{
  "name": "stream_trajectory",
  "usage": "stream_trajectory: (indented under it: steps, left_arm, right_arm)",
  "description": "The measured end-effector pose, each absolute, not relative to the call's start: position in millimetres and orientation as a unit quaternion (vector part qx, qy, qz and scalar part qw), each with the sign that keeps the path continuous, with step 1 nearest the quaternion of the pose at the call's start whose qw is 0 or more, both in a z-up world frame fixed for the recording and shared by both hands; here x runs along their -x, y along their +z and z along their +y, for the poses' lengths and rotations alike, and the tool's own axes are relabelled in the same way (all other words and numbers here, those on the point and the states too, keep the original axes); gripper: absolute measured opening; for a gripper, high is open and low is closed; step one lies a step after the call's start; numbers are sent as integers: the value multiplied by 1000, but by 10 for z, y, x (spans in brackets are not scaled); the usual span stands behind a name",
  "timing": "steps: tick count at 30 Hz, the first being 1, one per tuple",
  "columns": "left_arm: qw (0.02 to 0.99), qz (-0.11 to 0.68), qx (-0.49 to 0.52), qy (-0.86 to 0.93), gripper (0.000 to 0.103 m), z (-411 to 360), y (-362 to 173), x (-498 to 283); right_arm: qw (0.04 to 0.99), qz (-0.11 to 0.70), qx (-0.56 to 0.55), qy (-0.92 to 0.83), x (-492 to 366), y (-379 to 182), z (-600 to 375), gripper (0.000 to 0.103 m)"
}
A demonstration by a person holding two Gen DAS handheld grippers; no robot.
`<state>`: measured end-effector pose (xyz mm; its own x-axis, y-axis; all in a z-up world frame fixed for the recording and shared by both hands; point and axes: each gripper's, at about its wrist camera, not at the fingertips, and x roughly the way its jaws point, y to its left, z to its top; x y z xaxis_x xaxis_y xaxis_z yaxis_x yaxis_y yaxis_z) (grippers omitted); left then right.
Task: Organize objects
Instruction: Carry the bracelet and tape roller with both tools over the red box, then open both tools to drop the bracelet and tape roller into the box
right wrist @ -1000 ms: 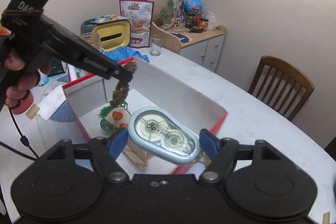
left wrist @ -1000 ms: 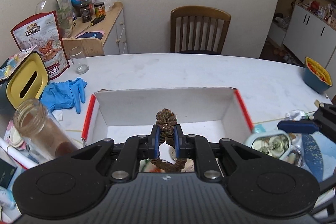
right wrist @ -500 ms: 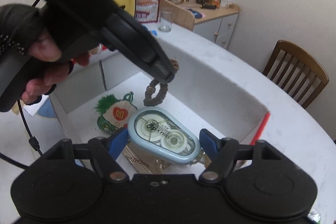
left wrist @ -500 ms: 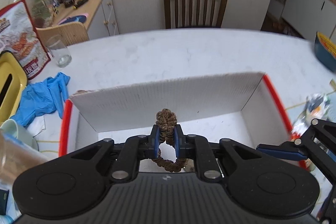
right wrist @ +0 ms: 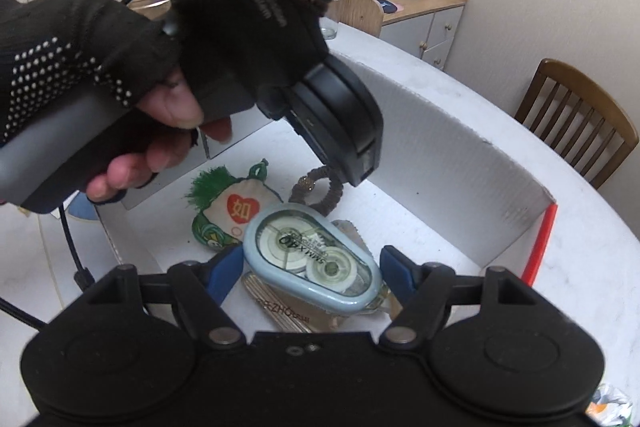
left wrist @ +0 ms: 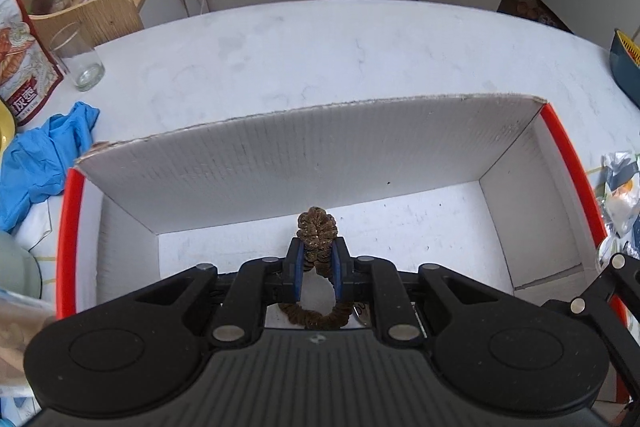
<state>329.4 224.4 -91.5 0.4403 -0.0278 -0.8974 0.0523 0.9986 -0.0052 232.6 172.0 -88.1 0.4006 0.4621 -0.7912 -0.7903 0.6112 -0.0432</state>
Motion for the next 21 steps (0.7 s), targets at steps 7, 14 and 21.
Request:
stream_trajectory:
  steps: [7,14,21]
  left_arm:
    - [837,546,-7,-29,16,2234,-1023,-3349]
    - [835,549,-12,-31,27,2218,-1018,-3312]
    - [847,531,-3,-31,60,2224,-897,-3224]
  right_arm:
    - [803,413,185,388,-2368,-918,1676,74]
    - [809,408,182,382,-2354,-872,1677,73]
    - [819,401,172,373,-2262,-785,1578,75]
